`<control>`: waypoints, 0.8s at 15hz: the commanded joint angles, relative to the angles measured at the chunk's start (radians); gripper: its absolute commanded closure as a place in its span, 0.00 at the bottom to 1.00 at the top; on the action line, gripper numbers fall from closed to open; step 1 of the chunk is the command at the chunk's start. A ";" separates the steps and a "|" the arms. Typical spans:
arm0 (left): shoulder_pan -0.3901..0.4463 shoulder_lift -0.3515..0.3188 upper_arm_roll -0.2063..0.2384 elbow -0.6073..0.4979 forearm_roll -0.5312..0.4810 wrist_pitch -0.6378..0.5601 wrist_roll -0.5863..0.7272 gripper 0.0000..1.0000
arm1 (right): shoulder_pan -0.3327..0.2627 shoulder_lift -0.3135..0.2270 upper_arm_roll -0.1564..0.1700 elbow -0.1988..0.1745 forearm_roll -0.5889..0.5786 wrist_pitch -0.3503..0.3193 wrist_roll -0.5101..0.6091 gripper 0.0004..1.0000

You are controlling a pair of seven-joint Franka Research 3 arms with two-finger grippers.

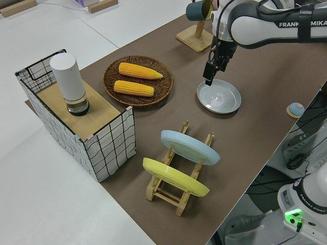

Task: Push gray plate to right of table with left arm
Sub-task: 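Move the left gripper down beside the gray plate's edge nearest the arm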

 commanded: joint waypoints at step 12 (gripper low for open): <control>-0.012 -0.016 0.007 -0.249 -0.032 0.294 -0.003 0.00 | -0.019 -0.002 0.016 0.009 0.004 -0.016 0.012 0.02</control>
